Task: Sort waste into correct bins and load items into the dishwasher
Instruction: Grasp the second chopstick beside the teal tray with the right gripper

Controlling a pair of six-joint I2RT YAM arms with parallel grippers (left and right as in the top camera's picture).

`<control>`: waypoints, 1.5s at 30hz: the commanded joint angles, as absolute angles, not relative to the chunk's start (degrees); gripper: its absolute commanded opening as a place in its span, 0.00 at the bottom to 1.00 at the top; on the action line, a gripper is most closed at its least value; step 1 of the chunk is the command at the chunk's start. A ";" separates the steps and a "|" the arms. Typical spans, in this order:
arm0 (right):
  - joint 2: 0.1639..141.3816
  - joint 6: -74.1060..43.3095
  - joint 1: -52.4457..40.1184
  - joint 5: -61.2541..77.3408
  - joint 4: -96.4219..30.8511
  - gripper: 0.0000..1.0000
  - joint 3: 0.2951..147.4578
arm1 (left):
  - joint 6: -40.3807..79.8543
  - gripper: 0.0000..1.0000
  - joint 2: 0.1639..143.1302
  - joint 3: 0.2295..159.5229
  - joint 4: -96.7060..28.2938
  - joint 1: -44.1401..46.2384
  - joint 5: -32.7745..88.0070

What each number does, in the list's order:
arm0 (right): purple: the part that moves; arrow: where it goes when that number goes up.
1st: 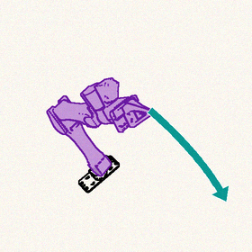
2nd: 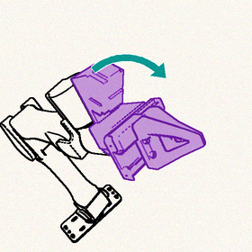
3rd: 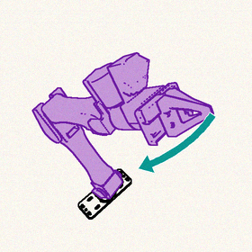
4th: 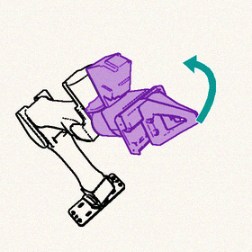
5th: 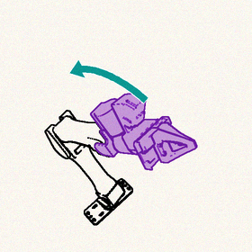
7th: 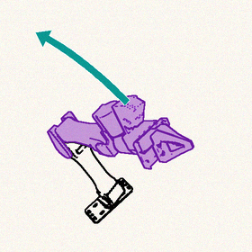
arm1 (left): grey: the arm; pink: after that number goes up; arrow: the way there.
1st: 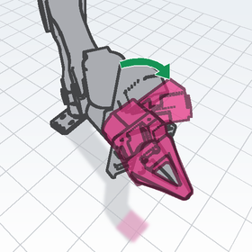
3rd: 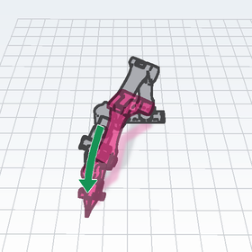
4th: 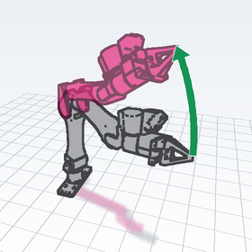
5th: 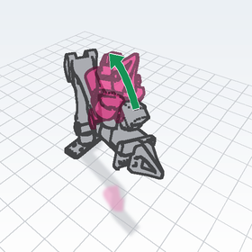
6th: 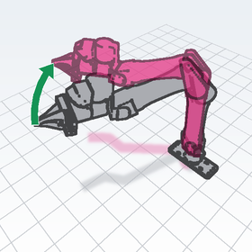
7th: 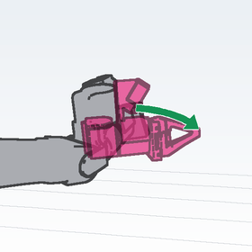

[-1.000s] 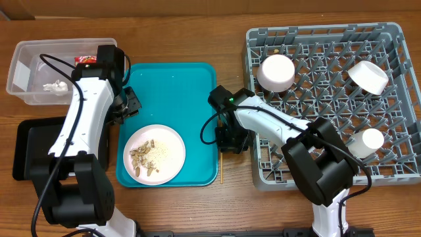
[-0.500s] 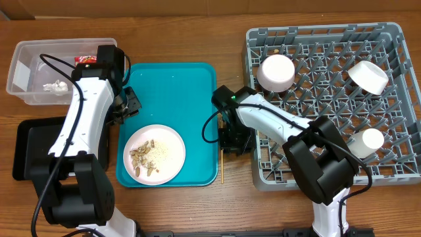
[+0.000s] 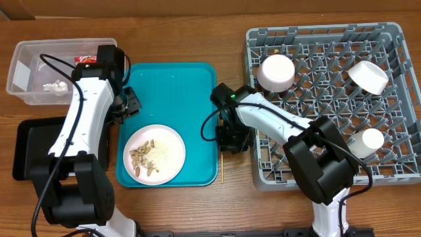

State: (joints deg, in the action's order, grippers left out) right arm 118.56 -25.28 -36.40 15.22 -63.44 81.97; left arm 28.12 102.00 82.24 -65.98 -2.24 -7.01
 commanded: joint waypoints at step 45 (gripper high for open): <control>119.46 -30.26 -38.61 4.95 -59.92 0.04 80.18 | 28.25 0.36 100.49 83.42 -66.04 -1.69 -6.35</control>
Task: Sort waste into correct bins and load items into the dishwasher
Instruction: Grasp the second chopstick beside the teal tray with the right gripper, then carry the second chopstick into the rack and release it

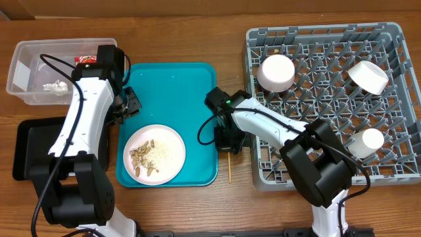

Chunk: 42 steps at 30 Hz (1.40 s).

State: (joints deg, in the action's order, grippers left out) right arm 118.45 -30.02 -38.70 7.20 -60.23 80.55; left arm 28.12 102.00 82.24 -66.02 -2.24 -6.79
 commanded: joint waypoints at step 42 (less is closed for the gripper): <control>101.71 -5.96 -20.23 2.68 -71.00 0.05 83.53 | 28.27 0.39 100.49 83.42 -66.00 -1.69 -6.33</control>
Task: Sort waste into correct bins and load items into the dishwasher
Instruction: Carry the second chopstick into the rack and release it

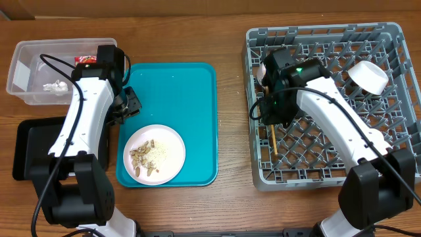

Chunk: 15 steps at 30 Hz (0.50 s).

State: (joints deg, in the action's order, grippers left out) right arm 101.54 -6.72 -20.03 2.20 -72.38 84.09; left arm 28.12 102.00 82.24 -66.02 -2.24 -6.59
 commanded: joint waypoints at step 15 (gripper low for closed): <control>101.54 -6.85 -20.23 5.17 -70.67 0.24 83.70 | 28.27 0.46 100.49 83.42 -66.28 -1.56 -3.88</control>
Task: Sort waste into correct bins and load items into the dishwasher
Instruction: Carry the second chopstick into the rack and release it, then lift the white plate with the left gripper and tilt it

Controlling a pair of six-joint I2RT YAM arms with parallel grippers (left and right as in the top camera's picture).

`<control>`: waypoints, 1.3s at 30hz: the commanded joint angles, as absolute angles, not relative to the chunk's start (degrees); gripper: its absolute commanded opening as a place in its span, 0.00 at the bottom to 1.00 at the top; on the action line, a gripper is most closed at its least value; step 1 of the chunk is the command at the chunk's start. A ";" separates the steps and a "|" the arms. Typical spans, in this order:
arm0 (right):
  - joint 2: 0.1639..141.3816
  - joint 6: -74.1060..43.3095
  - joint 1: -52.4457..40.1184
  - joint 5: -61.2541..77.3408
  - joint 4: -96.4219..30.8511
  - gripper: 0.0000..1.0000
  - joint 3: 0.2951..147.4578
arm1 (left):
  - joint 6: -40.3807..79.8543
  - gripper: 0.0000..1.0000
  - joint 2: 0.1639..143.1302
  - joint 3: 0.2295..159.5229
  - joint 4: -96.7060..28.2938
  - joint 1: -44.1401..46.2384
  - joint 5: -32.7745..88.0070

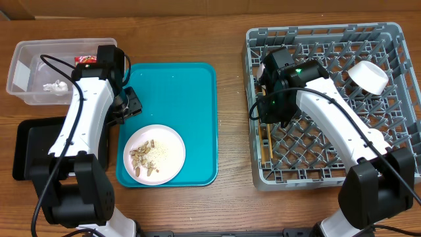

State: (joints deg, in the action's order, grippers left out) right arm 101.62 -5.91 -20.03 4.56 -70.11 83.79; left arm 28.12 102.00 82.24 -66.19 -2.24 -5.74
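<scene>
A wooden chopstick [266, 143] lies along the left wall inside the grey dish rack [395, 105]. My right gripper [268, 113] hangs just above the stick's far end. Its fingers are hidden under the wrist, so I cannot tell whether they still hold the stick. A white plate [154, 153] with food scraps sits on the teal tray [177, 85]. My left gripper [131, 103] hovers open over the tray's left edge, above the plate, with nothing in it.
A clear bin [26, 76] holding bits of waste stands at the far left, with a black bin [29, 141] in front of it. The rack also holds a white bowl [367, 77] and a white cup [371, 140]. Another bowl is mostly covered by my right arm.
The chopstick has shifted slightly left and now shows longer, low along the rack's left wall. My right gripper has barely moved. The left arm is unchanged.
My right gripper was down at the chopstick on the table between tray and rack. Then the stick had shifted a little under it. Later the gripper was over the rack's left part with the stick hanging below, and now the stick lies in the rack.
</scene>
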 commanded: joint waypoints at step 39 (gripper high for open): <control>82.13 -8.08 -3.77 4.12 -73.21 0.51 83.61 | 47.77 0.52 100.99 62.19 -50.24 26.39 -3.42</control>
